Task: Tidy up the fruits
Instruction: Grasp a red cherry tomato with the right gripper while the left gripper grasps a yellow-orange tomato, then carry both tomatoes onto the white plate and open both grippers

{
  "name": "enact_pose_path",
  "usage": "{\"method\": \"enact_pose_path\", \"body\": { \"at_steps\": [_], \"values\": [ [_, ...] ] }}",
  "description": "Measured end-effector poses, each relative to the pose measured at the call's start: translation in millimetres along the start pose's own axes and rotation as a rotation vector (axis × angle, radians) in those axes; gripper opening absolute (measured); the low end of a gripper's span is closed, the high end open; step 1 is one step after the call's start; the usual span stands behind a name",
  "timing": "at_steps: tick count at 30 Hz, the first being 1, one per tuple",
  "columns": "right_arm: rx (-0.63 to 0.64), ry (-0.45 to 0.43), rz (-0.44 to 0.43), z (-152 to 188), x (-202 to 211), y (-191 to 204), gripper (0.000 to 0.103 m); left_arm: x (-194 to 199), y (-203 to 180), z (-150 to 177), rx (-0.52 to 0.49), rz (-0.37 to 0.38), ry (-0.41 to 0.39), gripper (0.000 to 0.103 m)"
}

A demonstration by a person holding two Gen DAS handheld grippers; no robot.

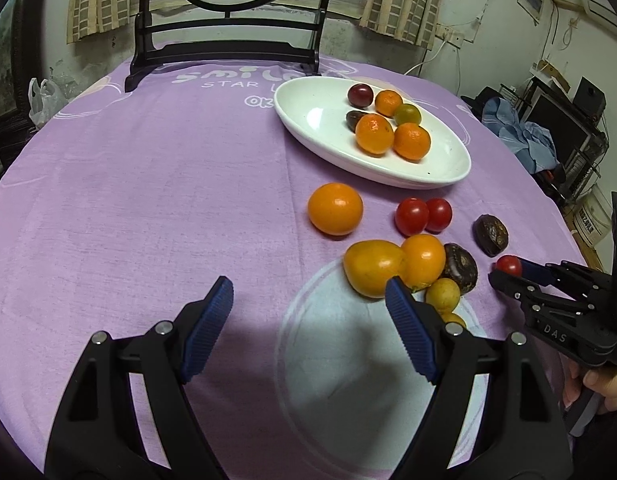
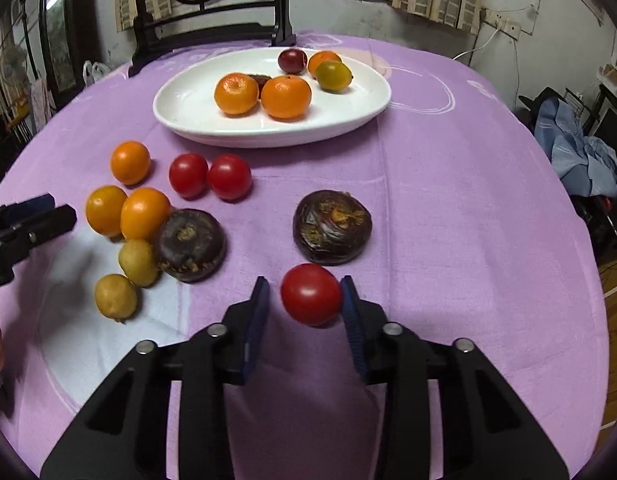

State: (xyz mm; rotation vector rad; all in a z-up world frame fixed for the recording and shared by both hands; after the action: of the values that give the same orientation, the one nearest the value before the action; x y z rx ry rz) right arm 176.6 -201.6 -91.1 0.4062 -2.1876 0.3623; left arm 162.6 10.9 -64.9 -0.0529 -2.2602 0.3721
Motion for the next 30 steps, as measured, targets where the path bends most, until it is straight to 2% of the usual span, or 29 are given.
{"method": "enact_pose_path", "body": {
  "at_steps": [5,13,15,18,20,23,28,30],
  "values": [
    [-0.041,-0.011,-0.085,5,7,1,0.03,-1,-6,4,-0.016,0.011,0.007,0.08],
    [-0.016,-0.049,-0.126,4,18,12,0.03,-7,-22,14,-0.101,-0.013,0.025,0.08],
    [-0.004,-0.061,-0.141,3,22,15,0.03,-13,-27,18,-0.139,-0.039,0.04,0.076],
    [0.001,-0.064,-0.154,3,23,17,0.03,-22,-33,24,-0.179,-0.045,0.079,0.059],
    [-0.008,-0.056,-0.148,4,21,15,0.03,-24,-38,23,-0.217,-0.061,0.067,0.056],
    [-0.027,-0.032,-0.152,7,17,12,0.03,-28,-41,21,-0.221,-0.058,0.074,0.054],
    [-0.021,-0.035,-0.164,7,19,15,0.03,-33,-47,16,-0.227,-0.047,0.077,0.039],
    [-0.02,-0.025,-0.167,8,17,15,0.03,-35,-47,14,-0.221,-0.047,0.073,0.037]
  ]
}}
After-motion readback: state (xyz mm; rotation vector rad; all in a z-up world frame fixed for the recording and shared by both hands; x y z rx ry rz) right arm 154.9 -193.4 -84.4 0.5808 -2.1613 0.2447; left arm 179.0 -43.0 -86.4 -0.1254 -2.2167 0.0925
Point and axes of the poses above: each gripper's, at about its wrist camera, not at the fingertips, and x roughly against the way its jaws point, y to its left, z to its underside, the point moved 7 cm from there along -x, roughly the way its jaws point, and after that the axes turned 10 degrees about x, right-handed, at the moved point
